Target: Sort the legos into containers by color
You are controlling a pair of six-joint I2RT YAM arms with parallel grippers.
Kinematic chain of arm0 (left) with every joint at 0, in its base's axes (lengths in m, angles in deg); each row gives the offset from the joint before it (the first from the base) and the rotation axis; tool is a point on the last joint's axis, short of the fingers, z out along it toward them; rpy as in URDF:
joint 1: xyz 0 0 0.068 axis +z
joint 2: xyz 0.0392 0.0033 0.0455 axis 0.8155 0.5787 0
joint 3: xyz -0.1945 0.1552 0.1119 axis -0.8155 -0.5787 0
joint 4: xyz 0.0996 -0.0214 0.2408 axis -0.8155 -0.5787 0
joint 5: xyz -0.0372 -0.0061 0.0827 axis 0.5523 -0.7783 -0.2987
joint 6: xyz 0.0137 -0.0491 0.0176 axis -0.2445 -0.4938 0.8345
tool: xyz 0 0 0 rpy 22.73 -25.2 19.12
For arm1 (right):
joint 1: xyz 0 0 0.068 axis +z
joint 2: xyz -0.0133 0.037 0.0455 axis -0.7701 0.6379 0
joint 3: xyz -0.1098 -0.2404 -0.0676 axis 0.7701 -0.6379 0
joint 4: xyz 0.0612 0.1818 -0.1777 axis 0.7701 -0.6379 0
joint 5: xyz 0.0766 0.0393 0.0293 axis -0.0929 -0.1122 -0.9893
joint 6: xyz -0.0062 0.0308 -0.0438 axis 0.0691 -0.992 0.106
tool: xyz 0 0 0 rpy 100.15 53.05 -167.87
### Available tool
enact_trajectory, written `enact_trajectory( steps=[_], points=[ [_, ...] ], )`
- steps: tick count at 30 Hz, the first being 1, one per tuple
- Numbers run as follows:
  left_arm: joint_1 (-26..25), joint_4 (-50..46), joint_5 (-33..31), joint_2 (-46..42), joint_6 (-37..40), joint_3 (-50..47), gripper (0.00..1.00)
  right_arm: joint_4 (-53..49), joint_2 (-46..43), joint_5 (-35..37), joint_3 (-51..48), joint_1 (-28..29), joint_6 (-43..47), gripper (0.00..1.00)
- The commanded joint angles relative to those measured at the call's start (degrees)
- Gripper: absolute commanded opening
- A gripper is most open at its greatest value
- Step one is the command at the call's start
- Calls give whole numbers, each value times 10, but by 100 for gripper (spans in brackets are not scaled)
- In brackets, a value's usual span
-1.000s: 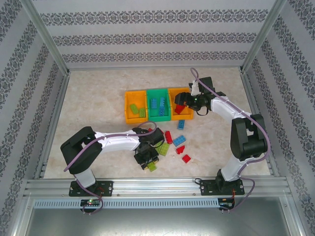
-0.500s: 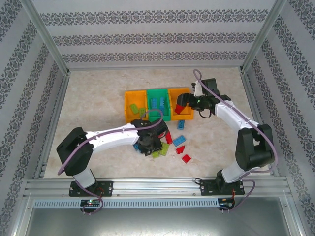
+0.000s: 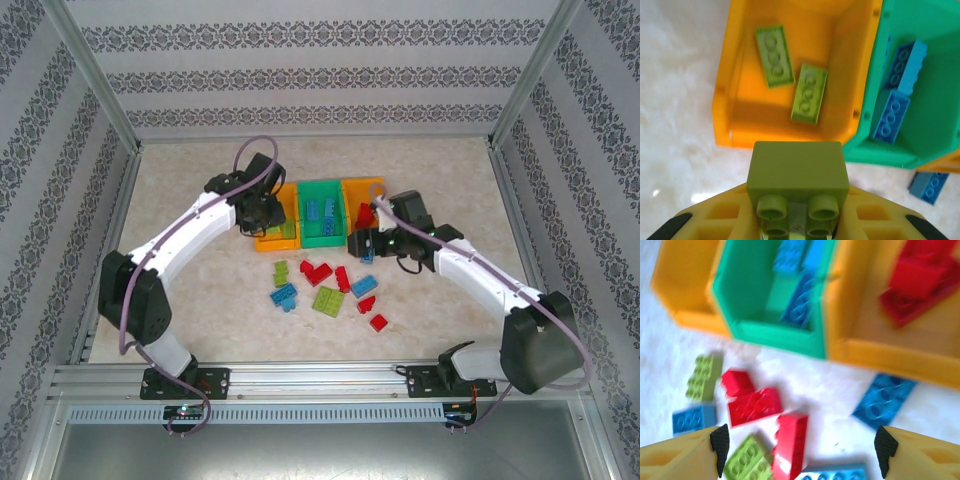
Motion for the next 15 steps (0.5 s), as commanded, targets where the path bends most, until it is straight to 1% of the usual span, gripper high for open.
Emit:
enact_trajectory(
  steps=[1, 5, 8, 11, 12, 13, 15],
  points=[
    [34, 0, -9, 63, 95, 51, 26, -31, -16, 51, -23, 37, 18, 80],
    [58, 7, 13, 140, 126, 115, 26, -40, -22, 108, -58, 49, -52, 78],
    [67, -7, 7, 191, 145, 165, 26, -48, -28, 121, -73, 53, -71, 78],
    [74, -7, 11, 218, 150, 186, 28, -59, -17, 109, -72, 56, -65, 79],
    [74, 0, 19, 221, 151, 186, 30, -53, -12, 91, -74, 57, -51, 81],
    [74, 6, 25, 221, 151, 184, 32, -50, -6, 76, -75, 59, -34, 84],
    [74, 10, 29, 220, 150, 184, 38, -59, 3, 75, -68, 68, -4, 86]
  ],
)
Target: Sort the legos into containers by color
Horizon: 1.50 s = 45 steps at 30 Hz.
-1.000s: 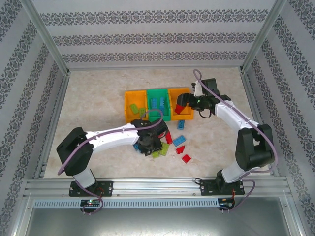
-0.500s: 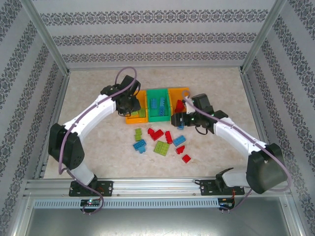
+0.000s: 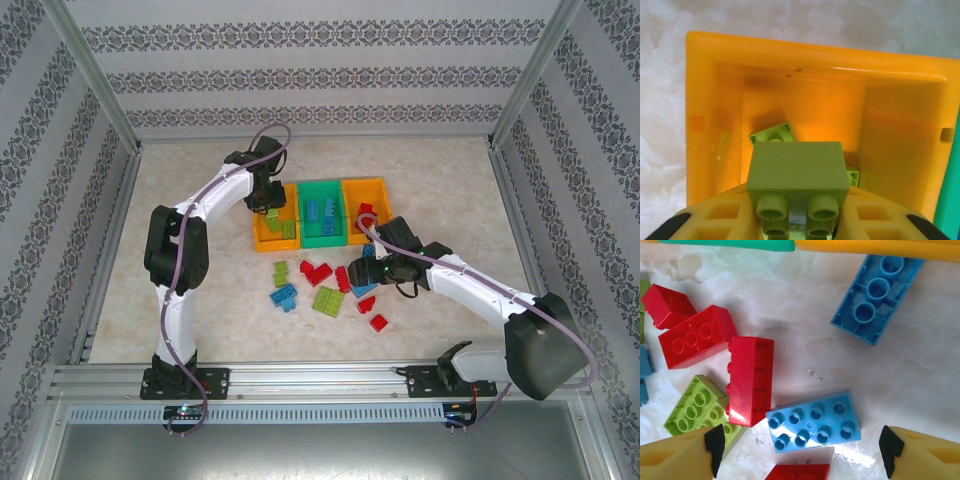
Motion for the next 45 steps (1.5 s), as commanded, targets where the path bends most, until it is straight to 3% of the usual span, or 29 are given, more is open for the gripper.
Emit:
enact_trajectory(
  steps=[1, 4, 7, 13, 22, 30, 36, 45],
  points=[
    [5, 2, 13, -6, 20, 20, 41, -19, 16, -6, 7, 15, 49, 87],
    [6, 2, 22, -12, 16, 22, 58, -38, 33, 3, 30, 15, 68, 90],
    [5, 20, 46, -32, 10, 13, 70, -63, 63, 61, 61, 4, 42, 91],
    [6, 90, 55, -98, 3, -55, 90, -16, 119, 40, 84, -30, -46, 83],
    [6, 129, 58, -167, 12, -135, 95, -30, 231, 79, 183, -32, -73, 76],
    [5, 164, 58, -226, 16, -202, 99, -49, 284, 91, 204, -46, -68, 39],
    [6, 199, 45, -273, 15, -252, 100, -52, 257, 87, 178, -54, -79, 27],
    [5, 193, 40, -280, 22, -267, 100, -83, 203, 77, 148, -40, -83, 34]
  ],
)
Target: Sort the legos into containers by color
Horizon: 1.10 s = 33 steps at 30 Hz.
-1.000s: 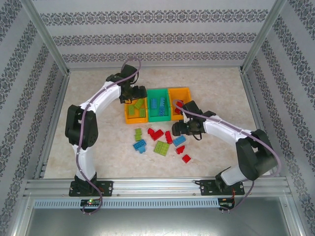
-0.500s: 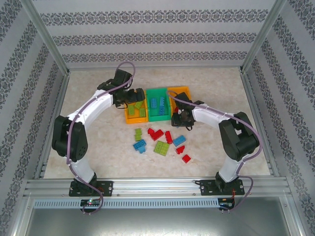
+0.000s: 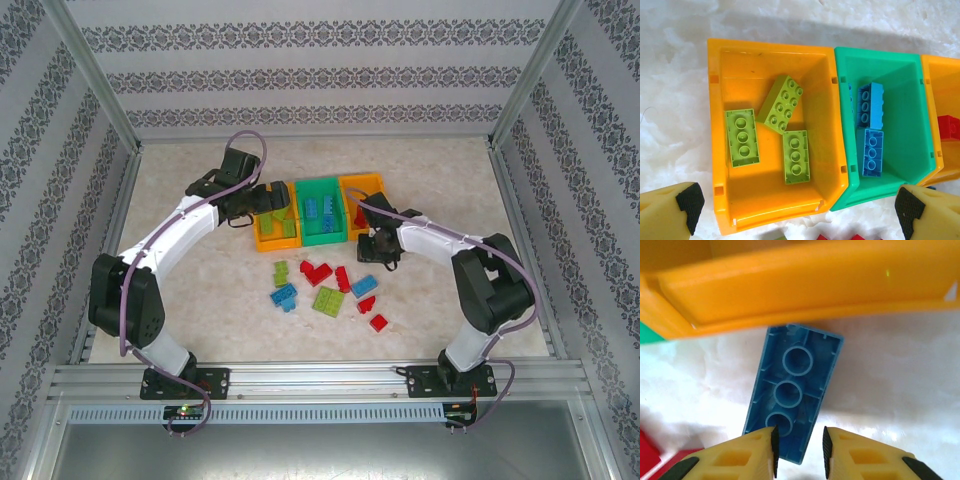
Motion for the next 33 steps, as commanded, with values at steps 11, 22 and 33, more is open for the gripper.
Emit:
enact_trajectory(
  steps=[11, 22, 33],
  points=[
    [5, 28, 1, -14, 13, -22, 100, -38, -48, 10, 17, 21, -37, 56],
    [4, 51, -2, -53, 22, -60, 100, -30, 60, 18, 50, 12, -35, 55],
    [4, 82, -6, -93, 34, -108, 100, -50, -24, 32, 38, 26, -30, 30]
  ],
)
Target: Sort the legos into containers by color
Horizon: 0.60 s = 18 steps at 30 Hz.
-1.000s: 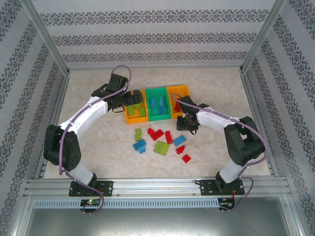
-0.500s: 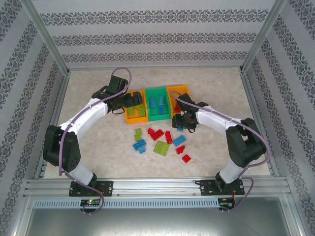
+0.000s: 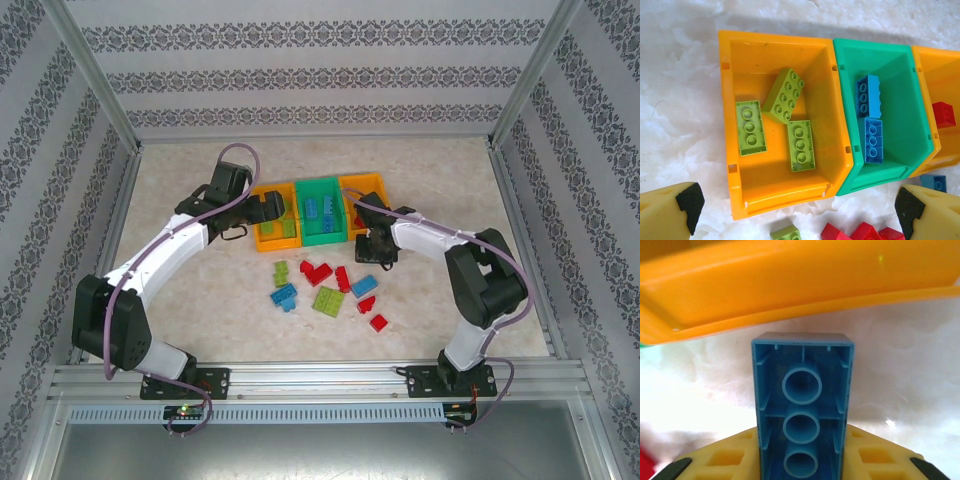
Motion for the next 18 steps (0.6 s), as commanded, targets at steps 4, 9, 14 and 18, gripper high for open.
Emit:
enact_trajectory(
  steps=[4, 9, 14, 18],
  points=[
    [4, 25, 2, -14, 13, -25, 100, -46, -80, -11, 45, 22, 26, 29],
    [4, 27, 9, -28, 3, -52, 100, -32, -57, -55, 126, 30, 49, 30],
    [-11, 21, 15, -45, 1, -82, 100, -29, 44, -72, 237, 29, 67, 30],
    [-35, -2, 1, -58, 3, -108, 100, -31, 123, -84, 306, 27, 71, 32]
  ],
)
